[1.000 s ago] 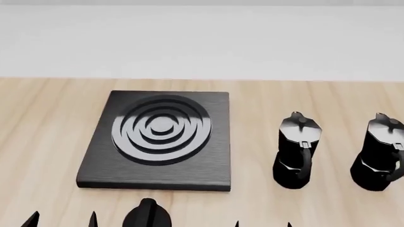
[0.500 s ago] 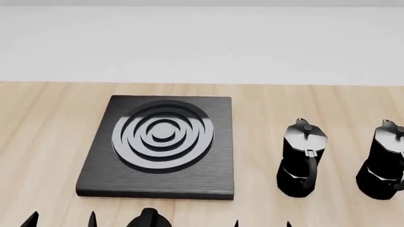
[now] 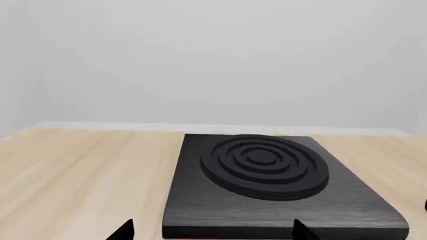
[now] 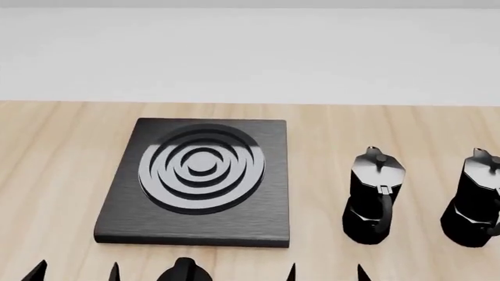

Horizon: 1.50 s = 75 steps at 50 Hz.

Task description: Put the right moka pot on the stove.

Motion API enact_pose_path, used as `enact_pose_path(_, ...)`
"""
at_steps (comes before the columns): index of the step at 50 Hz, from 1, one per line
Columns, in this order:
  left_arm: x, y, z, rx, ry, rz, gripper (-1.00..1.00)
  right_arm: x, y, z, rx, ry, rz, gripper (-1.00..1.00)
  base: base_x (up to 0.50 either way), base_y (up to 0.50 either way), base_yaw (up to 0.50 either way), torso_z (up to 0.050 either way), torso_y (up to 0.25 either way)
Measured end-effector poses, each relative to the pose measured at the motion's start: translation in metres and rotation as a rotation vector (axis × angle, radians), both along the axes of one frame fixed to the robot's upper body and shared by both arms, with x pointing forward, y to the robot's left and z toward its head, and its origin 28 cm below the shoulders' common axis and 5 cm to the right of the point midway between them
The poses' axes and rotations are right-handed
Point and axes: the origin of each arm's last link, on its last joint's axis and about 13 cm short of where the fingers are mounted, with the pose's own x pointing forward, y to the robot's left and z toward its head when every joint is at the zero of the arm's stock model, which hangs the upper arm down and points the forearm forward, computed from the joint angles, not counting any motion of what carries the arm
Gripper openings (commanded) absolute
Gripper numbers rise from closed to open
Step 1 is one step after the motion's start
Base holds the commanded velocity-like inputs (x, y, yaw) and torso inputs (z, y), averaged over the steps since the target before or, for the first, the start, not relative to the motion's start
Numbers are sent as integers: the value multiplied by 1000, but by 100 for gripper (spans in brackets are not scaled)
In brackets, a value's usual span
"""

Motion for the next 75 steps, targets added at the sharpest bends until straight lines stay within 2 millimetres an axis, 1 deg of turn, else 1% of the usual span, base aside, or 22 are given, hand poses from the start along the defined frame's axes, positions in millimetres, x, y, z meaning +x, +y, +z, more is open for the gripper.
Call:
enact_pose_path(4,-5,0,13,4,-13,-11,100,-1,-1,10,-9,-10,5,100,0,0,0,0,3)
enact_pose_path(9,-11,1,35,7,-35,-19,100,-2,-3,26,-17,-29,11,100,0,0,0,0,0)
enact_pose_path(23,-30,3,103,5,-130,-45,100,-9,-7,70,-42,-91,26,100,0,0,0,0,0)
enact_pose_path(27,-36,3,119,4,-157,-50,100,-11,-7,79,-44,-107,29,100,0,0,0,0,0)
enact_pose_path(31,-41,3,129,8,-177,-58,100,-11,-7,84,-46,-117,32,100,0,0,0,0,0)
enact_pose_path(38,-47,3,138,16,-197,-70,100,-12,-7,88,-47,-125,34,100,0,0,0,0,0)
enact_pose_path(50,-53,3,145,21,-219,-84,100,-12,-8,90,-46,-129,33,100,0,0,0,0,0)
enact_pose_path(63,-53,4,147,7,-220,-74,100,-14,-8,87,-35,-115,33,100,0,0,0,0,0)
enact_pose_path(75,-53,4,147,5,-218,-64,100,-14,-8,84,-34,-106,32,100,0,0,0,0,-132)
